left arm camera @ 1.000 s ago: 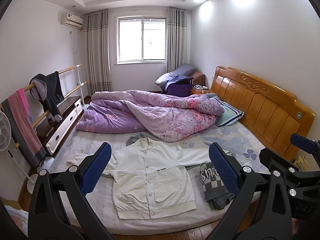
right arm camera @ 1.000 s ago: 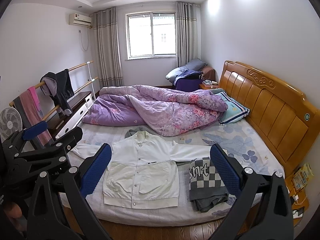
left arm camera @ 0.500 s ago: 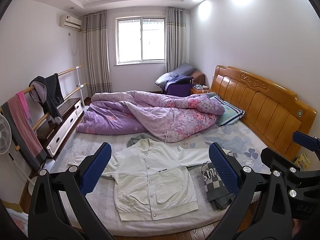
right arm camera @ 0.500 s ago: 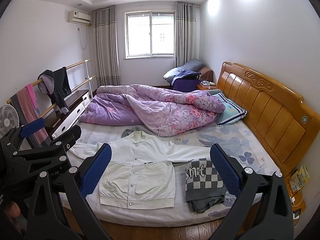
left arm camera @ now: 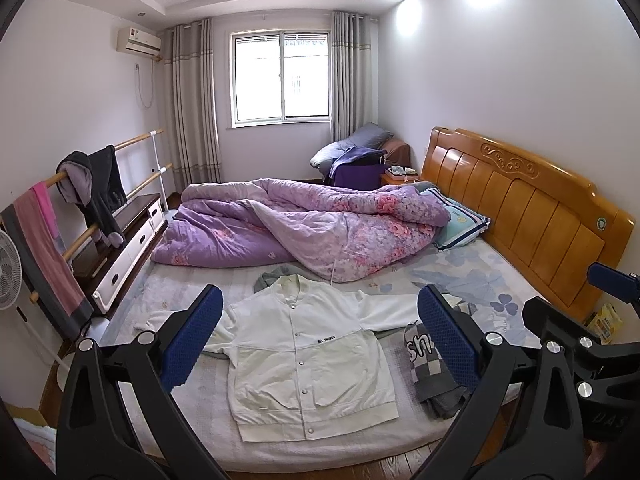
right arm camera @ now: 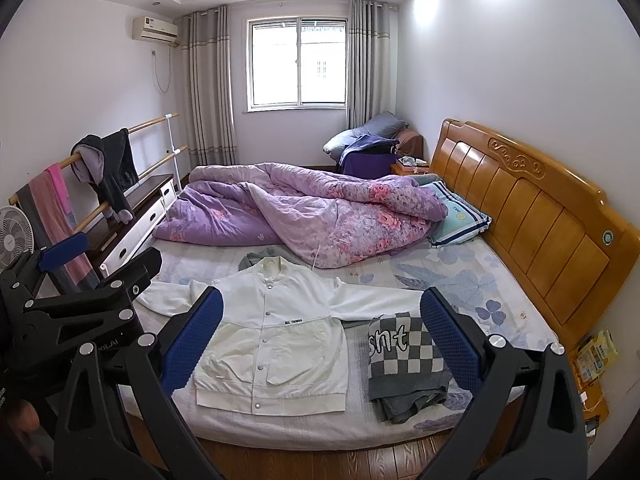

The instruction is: Fold large clothes

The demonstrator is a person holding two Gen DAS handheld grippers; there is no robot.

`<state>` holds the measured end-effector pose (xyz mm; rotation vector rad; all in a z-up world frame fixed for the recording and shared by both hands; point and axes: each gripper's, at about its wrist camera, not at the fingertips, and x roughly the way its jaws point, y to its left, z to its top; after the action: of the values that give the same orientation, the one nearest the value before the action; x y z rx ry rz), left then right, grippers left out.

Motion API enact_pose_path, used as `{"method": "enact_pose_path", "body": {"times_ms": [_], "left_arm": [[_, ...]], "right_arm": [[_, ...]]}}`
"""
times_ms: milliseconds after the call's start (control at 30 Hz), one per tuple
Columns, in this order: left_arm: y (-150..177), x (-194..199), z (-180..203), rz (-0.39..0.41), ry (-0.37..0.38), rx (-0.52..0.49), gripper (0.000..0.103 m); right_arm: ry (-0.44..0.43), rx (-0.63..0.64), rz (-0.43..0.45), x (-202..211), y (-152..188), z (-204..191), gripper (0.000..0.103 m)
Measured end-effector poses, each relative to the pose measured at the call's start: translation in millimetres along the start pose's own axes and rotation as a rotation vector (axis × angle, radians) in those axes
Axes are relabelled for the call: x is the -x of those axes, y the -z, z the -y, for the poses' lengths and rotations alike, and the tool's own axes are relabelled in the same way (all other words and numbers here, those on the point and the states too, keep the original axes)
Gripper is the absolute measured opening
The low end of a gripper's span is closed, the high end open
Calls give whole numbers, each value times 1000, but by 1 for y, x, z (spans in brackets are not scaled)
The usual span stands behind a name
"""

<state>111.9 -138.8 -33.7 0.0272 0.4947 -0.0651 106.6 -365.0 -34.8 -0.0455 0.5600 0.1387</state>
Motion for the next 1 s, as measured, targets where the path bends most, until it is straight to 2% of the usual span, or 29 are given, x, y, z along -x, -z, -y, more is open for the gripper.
{"method": "enact_pose_path", "body": {"times_ms": [1000], "left_arm": [[3,-15,-3,-18,7,9,98]], "right_arm": [[4,-5,-10,-5,1,0,95]]}}
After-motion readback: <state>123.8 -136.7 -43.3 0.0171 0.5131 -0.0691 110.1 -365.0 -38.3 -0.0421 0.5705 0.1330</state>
